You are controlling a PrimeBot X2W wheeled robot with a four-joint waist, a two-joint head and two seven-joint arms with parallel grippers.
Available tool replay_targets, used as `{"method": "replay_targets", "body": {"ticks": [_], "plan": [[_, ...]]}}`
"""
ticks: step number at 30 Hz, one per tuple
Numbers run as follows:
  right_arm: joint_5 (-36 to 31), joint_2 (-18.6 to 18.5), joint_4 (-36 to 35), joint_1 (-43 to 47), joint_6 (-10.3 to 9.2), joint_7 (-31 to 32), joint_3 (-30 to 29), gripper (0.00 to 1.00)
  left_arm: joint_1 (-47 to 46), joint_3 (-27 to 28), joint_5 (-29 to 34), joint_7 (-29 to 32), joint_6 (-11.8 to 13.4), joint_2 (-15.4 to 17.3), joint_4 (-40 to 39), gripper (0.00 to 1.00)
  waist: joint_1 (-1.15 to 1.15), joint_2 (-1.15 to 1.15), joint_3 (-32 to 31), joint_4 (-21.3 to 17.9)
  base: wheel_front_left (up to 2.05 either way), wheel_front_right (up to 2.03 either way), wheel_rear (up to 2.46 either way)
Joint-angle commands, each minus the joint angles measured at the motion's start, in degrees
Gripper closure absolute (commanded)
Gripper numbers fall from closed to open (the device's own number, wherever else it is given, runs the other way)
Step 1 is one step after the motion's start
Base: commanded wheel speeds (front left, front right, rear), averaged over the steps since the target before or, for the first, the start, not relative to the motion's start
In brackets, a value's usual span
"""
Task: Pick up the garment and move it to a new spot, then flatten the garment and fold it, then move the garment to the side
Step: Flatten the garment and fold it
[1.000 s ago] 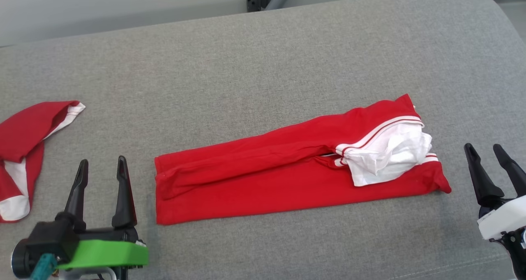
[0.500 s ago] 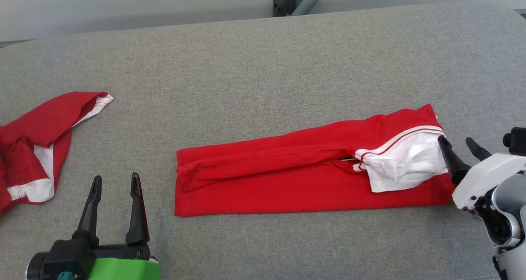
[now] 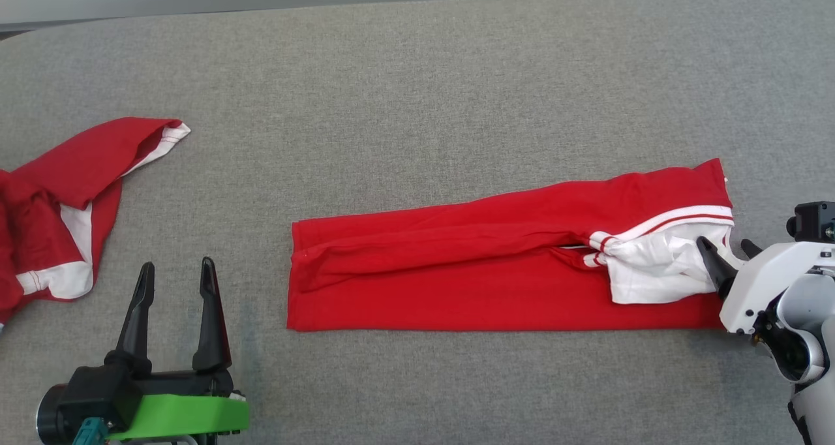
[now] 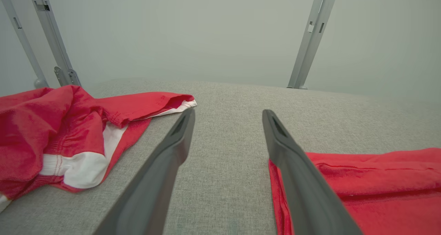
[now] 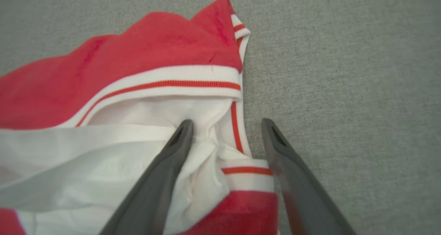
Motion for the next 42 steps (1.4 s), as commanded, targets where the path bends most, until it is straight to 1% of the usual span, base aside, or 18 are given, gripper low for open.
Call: {"method": "replay_targets", "body": {"ticks": [1, 4, 8, 9, 10, 12, 15, 20, 23, 27, 33, 35, 37, 39, 42], "plan": [[0.9, -0.29, 0.81, -1.22, 0.01, 0.27, 0.55, 0.0, -1.32, 0.2, 0.47, -0.16, -0.37, -0.1, 0.0, 0.0, 0.0, 0.0, 0.93, 0.36, 0.0, 0.0, 0.0], [1.73, -0.84, 3.05, -2.51, 0.01, 0.95, 1.78, 0.0, -2.01, 0.16, 0.46, -0.16, -0.81, -0.15, 0.08, 0.0, 0.0, 0.0, 1.73, 0.81, 0.0, 0.0, 0.0], [4.53, -0.6, 5.69, -3.46, 0.05, 2.22, 4.08, 0.0, -2.58, 0.33, -0.4, -0.16, -0.84, -0.17, 0.01, 0.0, 0.0, 0.0, 2.24, 1.55, 0.0, 0.0, 0.0], [5.29, -0.65, 6.03, -3.59, 0.1, 2.59, 4.82, 0.6, -2.56, 0.31, -0.43, -0.16, -0.86, -0.18, 0.0, 0.0, 0.0, 0.0, 2.3, 1.69, 0.0, 0.0, 0.0], [6.4, -0.56, 6.36, -3.6, 0.11, 2.92, 5.37, 1.0, -2.52, 0.33, -0.54, -0.16, -0.86, -0.18, 0.03, 0.0, 0.0, 0.0, 2.32, 1.79, 0.0, 0.0, 0.0], [8.45, -0.81, 6.18, -3.55, 0.19, 3.03, 6.78, 1.0, -2.47, 0.41, -0.7, -0.16, -0.84, -0.19, 0.09, 0.0, 0.0, 0.0, 2.32, 1.92, 0.0, 0.0, 0.0], [11.72, -2.62, 5.53, -3.51, 0.17, 2.52, 7.57, 1.0, -2.2, 0.5, -0.8, -0.16, -0.57, -0.18, 0.09, 0.0, 0.0, 0.0, 2.13, 1.84, 0.0, 0.0, 0.0], [16.84, -5.64, 4.79, -4.65, 0.01, 1.99, 5.93, 1.0, -1.7, 0.6, -0.84, -0.16, -0.2, -0.19, 0.15, 0.0, 0.0, 0.0, 1.32, 1.09, 0.0, 0.0, 0.0], [19.33, -7.82, 4.85, -5.13, 0.0, 2.39, 3.65, 1.0, -1.32, 0.62, -0.66, -0.16, -0.11, -0.18, 0.01, 0.0, 0.0, 0.0, 0.93, 0.66, 0.0, 0.0, 0.0], [20.39, -10.88, 6.11, -4.66, -0.01, 2.37, -0.7, 1.0, -0.92, 0.72, -0.43, -0.16, -0.26, -0.18, 0.09, 0.0, 0.0, 0.0, 0.62, 0.33, 0.0, 0.0, 0.0], [19.53, -14.13, 7.42, -2.93, -0.01, 3.31, -8.28, 1.0, -0.37, 0.9, -0.28, -0.16, -0.7, -0.18, 0.6, 0.0, 0.0, 0.0, 0.15, 0.13, 0.0, 0.0, 0.0], [20.19, -14.2, 6.0, -2.69, 0.0, 3.96, -9.71, 1.0, -0.01, 1.05, -0.28, -0.16, -0.76, -0.17, 0.9, 0.0, 0.0, 0.0, -0.27, -0.05, 0.0, 0.0, 0.0], [21.08, -14.21, 3.59, -2.04, 0.01, 4.73, -9.9, 1.0, 0.25, 1.04, -0.41, -0.16, -0.78, -0.17, 1.27, 0.0, 0.0, 0.0, -0.91, -0.26, 0.0, 0.0, 0.0], [23.15, -13.51, -0.16, -1.12, 0.01, 5.91, -8.82, 1.0, 0.54, 0.77, -0.65, -0.16, -0.72, -0.17, 1.59, 0.0, 0.0, 0.0, -1.67, -0.49, 0.0, 0.0, 0.0], [26.24, -12.04, -7.5, 1.02, 0.02, 7.65, -5.67, 1.0, 1.29, 0.51, -0.85, -0.16, -0.44, -0.16, 2.2, 0.0, 0.0, 0.0, -3.11, -0.9, 0.0, 0.0, 0.0]]}}
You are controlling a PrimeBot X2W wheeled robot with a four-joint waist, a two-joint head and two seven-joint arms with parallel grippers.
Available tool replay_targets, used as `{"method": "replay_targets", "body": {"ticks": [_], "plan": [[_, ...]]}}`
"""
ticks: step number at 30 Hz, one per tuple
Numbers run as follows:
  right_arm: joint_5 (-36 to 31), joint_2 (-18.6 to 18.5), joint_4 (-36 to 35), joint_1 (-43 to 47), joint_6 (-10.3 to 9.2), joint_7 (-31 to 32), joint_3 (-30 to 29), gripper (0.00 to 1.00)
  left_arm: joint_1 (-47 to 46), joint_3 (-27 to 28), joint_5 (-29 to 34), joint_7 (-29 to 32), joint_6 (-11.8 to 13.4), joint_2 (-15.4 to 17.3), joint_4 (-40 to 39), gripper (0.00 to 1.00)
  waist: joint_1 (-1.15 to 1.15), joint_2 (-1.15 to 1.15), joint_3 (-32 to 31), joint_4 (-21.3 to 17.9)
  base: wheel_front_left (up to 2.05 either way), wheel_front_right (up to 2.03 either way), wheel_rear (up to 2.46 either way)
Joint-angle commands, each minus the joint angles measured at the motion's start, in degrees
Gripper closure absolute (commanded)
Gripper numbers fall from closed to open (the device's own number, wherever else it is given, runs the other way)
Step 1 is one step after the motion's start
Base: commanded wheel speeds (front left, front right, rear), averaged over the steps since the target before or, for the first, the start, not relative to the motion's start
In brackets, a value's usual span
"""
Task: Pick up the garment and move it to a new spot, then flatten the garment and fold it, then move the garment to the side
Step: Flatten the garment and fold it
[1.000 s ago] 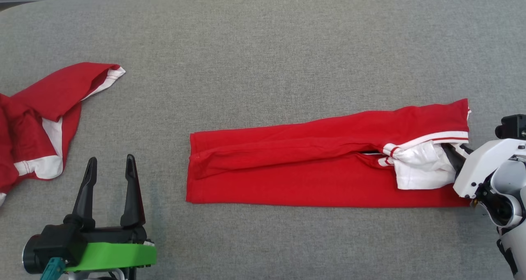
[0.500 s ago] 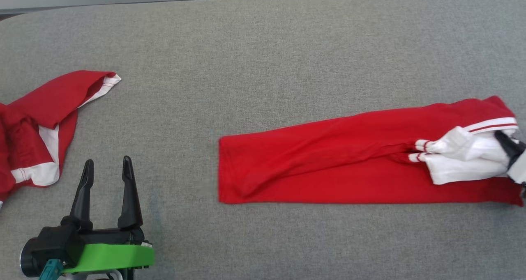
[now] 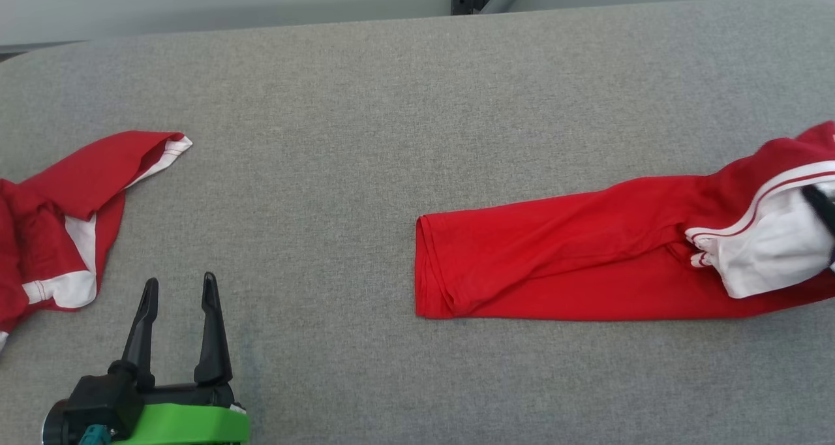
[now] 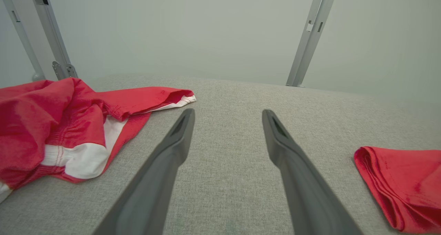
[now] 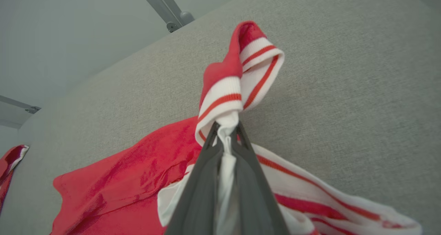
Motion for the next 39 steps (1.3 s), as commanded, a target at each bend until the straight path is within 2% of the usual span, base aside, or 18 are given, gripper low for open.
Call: {"method": "replay_targets", "body": {"ticks": [1, 7, 11, 18, 23, 30, 39], "plan": [[1.19, 1.11, -3.2, 1.75, 0.03, 0.86, 1.79, 1.0, 0.9, 0.02, 0.0, -0.15, 0.08, 0.01, 0.44, 0.0, 0.0, 0.0, -1.57, -0.56, 0.0, 0.0, 0.0], [1.27, 7.07, -16.24, 6.22, 0.03, 4.01, 8.83, 1.0, 1.46, -0.5, 0.09, -0.16, 0.31, 0.01, 1.64, 0.0, 0.0, 0.0, -3.63, -0.78, 0.0, 0.0, 0.0], [-1.34, 11.96, -17.79, 6.09, 0.03, 3.69, 12.86, 1.0, 1.47, -1.05, 0.14, -0.15, 0.34, 0.02, 2.24, 0.0, 0.0, 0.0, -4.39, -0.42, 0.0, 0.0, 0.0], [-4.69, 21.09, -11.96, 2.95, 0.03, 1.14, 19.74, 1.0, 0.83, -2.98, 0.03, -0.15, -0.15, 0.03, 3.65, 0.0, 0.0, 0.0, -5.21, 1.43, 0.0, 0.0, 0.0], [-6.96, 24.91, -5.66, 0.36, 0.03, -2.15, 23.85, 1.0, 0.4, -4.11, 0.14, -0.15, -0.34, 0.03, 4.41, 0.0, 0.0, 0.0, -5.3, 2.75, 0.0, 0.0, 0.0], [-7.36, 27.01, 2.94, -3.71, 0.03, -7.78, 26.4, 1.0, 0.3, -5.13, -0.2, -0.16, -0.24, 0.03, 4.68, 0.0, 0.0, 0.0, -4.41, 3.86, 0.0, 0.0, 0.0], [-3.75, 27.2, 9.89, -8.13, 0.03, -12.5, 31.49, 1.0, -0.44, -5.55, -0.3, -0.16, -0.23, 0.03, 5.37, 0.0, 0.0, 0.0, -3.76, 4.24, 0.0, 0.0, 0.0]]}}
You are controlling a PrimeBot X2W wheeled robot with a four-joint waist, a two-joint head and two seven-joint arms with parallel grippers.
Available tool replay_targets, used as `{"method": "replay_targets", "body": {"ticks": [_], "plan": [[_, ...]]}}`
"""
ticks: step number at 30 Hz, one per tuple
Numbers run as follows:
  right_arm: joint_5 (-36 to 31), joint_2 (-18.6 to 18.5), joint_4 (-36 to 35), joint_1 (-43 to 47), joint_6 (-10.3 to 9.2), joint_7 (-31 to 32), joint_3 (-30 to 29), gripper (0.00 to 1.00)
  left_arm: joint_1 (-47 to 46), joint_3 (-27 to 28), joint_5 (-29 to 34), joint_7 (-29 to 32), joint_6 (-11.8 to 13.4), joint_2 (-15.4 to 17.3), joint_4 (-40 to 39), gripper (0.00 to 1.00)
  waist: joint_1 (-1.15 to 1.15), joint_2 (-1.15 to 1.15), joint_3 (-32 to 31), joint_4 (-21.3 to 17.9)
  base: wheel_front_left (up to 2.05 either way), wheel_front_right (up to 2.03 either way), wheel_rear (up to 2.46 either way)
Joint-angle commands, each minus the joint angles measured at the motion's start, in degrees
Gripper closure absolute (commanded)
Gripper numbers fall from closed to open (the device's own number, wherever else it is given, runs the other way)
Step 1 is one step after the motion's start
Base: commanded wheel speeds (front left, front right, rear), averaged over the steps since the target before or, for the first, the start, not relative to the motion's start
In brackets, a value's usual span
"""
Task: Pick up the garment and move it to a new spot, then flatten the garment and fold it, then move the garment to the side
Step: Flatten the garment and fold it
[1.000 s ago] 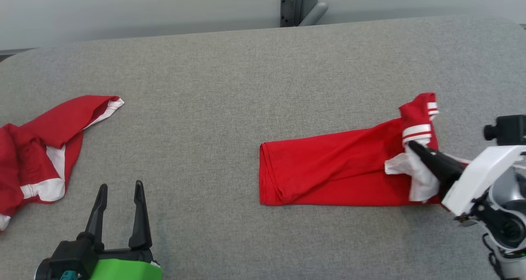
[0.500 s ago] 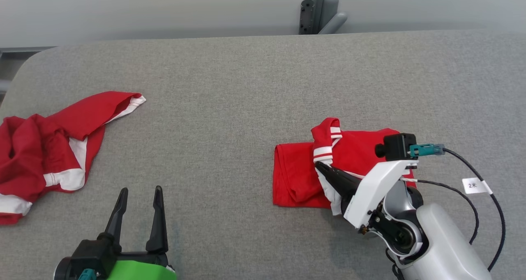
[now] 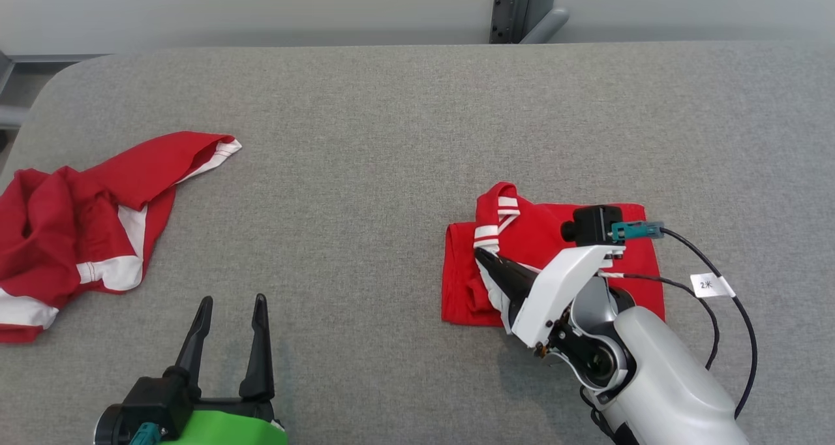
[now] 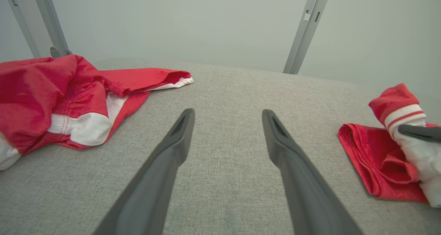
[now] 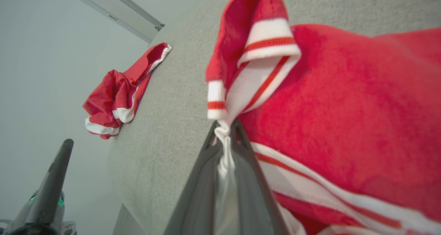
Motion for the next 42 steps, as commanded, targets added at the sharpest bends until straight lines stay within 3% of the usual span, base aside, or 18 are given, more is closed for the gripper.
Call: {"method": "replay_targets", "body": {"ticks": [1, 5, 7, 8, 9, 15, 23, 30, 37, 38, 39, 40, 41, 42], "plan": [[0.76, -0.02, 0.85, -0.97, 0.03, -0.78, 0.58, 1.0, -0.72, -0.14, -0.04, -0.15, -0.02, 0.06, 0.1, 0.0, 0.0, 0.0, -0.04, 0.06, 0.0, 0.0, 0.0], [1.64, -0.04, 3.33, -2.3, 0.04, -2.92, 2.12, 1.0, -0.64, -0.39, -0.31, -0.15, 0.17, 0.06, 0.1, 0.0, 0.0, 0.0, -0.26, 0.13, 0.0, 0.0, 0.0], [2.26, -0.01, 4.15, -2.73, 0.04, -4.03, 2.79, 0.87, -0.35, -0.37, -0.29, -0.16, 0.28, 0.06, 0.15, 0.0, 0.0, 0.0, -0.43, 0.07, 0.0, 0.0, 0.0], [2.44, -0.01, 4.36, -2.94, 0.04, -4.8, 3.23, 0.69, -0.15, -0.31, -0.23, -0.16, 0.31, 0.06, 0.19, 0.0, 0.0, 0.0, -0.56, 0.01, 0.0, 0.0, 0.0], [2.7, -0.01, 4.53, -3.06, 0.03, -5.65, 3.59, 0.0, 0.04, -0.26, -0.16, -0.16, 0.31, 0.06, 0.21, 0.0, 0.0, 0.0, -0.7, -0.06, 0.0, 0.0, 0.0], [1.16, -0.23, 3.53, -1.91, 0.03, -10.81, 4.56, 0.0, 1.01, 0.36, 0.16, -0.15, 0.27, 0.06, -0.11, 0.0, 0.0, 0.0, -1.73, -0.71, 0.0, 0.0, 0.0], [-8.44, -8.16, -3.95, 3.1, 0.03, -20.97, 3.37, 0.0, 2.43, 1.21, -0.13, -0.15, 0.95, 0.06, -1.03, 0.0, 0.0, 0.0, -3.22, -2.8, 0.0, 0.0, 0.0], [-15.93, -12.96, -9.29, 9.1, 0.03, -26.19, -3.68, 0.0, 3.45, 1.62, -0.39, -0.15, 1.38, 0.06, -1.79, 0.0, 0.0, 0.0, -4.65, -4.85, 0.0, 0.0, 0.0], [-23.42, -14.06, -12.25, 15.56, 0.03, -30.51, -12.36, 0.0, 3.81, 1.62, -0.55, -0.15, 1.56, 0.06, -2.16, 0.0, 0.0, 0.0, -5.92, -5.57, 0.0, 0.0, 0.0], [-24.56, -13.83, -12.25, 16.65, 0.03, -30.91, -13.54, 0.18, 4.02, 1.56, -0.51, -0.15, 1.61, 0.06, -2.12, 0.0, 0.0, 0.0, -6.19, -5.58, 0.0, 0.0, 0.0], [-25.43, -13.55, -12.14, 17.49, 0.03, -31.15, -14.57, 0.42, 4.11, 1.54, -0.45, -0.15, 1.65, 0.06, -2.1, 0.0, 0.0, 0.0, -6.39, -5.59, 0.0, 0.0, 0.0], [-26.1, -13.14, -11.77, 18.46, 0.03, -31.42, -15.55, 0.75, 4.09, 1.5, -0.42, -0.15, 1.7, 0.06, -2.11, 0.0, 0.0, 0.0, -6.55, -5.58, 0.0, 0.0, 0.0], [-26.69, -12.77, -11.48, 19.16, 0.03, -31.59, -15.99, 1.0, 4.03, 1.52, -0.4, -0.15, 1.69, 0.06, -2.15, 0.0, 0.0, 0.0, -6.67, -5.57, 0.0, 0.0, 0.0], [-27.26, -12.47, -10.87, 19.73, 0.03, -31.65, -16.26, 1.0, 3.97, 1.5, -0.44, -0.15, 1.76, 0.06, -2.22, 0.0, 0.0, 0.0, -6.76, -5.57, 0.0, 0.0, 0.0]]}}
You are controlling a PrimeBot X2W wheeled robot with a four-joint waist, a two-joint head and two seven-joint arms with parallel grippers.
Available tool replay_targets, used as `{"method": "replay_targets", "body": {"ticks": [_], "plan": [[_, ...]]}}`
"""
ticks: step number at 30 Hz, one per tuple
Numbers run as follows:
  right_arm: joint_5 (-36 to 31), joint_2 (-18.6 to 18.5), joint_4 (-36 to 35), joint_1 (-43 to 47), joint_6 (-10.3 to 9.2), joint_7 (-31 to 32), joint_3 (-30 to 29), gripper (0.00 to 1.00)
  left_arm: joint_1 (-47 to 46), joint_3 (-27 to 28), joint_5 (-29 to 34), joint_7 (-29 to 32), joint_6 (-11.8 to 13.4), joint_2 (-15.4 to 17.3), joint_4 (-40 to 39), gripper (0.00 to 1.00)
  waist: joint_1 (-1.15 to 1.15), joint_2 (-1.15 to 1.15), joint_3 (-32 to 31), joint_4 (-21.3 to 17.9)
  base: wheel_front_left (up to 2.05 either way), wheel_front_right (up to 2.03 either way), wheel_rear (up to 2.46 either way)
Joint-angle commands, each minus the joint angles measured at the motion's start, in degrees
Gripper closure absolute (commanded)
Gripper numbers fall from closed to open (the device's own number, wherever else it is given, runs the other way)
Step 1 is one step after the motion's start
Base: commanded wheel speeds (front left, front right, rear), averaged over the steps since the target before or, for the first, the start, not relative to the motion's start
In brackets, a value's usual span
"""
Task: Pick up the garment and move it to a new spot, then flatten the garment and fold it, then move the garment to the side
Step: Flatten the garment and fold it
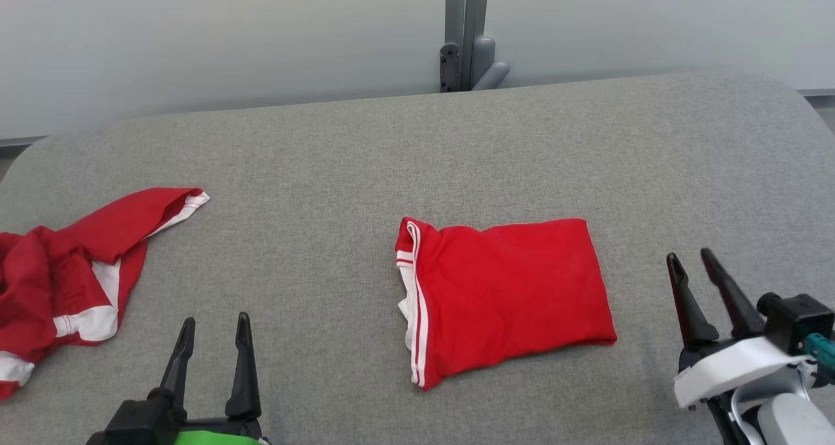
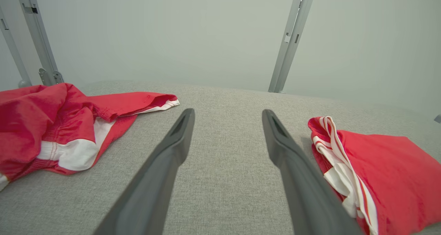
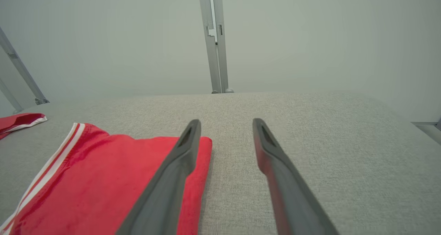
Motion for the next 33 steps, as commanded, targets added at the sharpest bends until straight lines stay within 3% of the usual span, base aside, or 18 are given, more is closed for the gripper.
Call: {"method": "replay_targets", "body": {"ticks": [1, 9, 17, 24, 33], "plan": [[-1.14, 0.34, 0.69, 0.71, 0.03, -0.29, 0.26, 1.0, 0.43, 0.06, 0.0, -0.14, 0.29, 0.06, -0.27, 0.0, 0.0, 0.0, -0.14, 0.01, 0.0, 0.0, 0.0], [-3.47, 5.78, 3.73, -6.67, 0.03, -0.63, 8.8, 1.0, -2.23, 0.02, 1.1, -0.14, -0.57, 0.06, -1.02, 0.0, 0.0, 0.0, 4.15, 0.69, 0.0, 0.0, 0.0], [-7.84, 11.69, 18.4, -20.42, 0.02, 0.73, 16.04, 1.0, -5.82, -0.95, 1.63, -0.14, -1.67, 0.06, -0.74, 0.0, 0.0, 0.0, 10.33, 3.63, 0.0, 0.0, 0.0], [-5.73, 12.68, 28.45, -29.34, 0.02, 0.59, 20.81, 1.0, -7.79, -1.18, 1.5, -0.14, -2.15, 0.07, -0.28, 0.0, 0.0, 0.0, 13.08, 5.94, 0.0, 0.0, 0.0], [-0.48, 12.6, 33.71, -34.88, 0.02, 0.78, 29.07, 1.0, -8.55, -1.3, 1.36, -0.14, -2.15, 0.06, 0.04, 0.0, 0.0, 0.0, 13.75, 6.56, 0.0, 0.0, 0.0]]}}
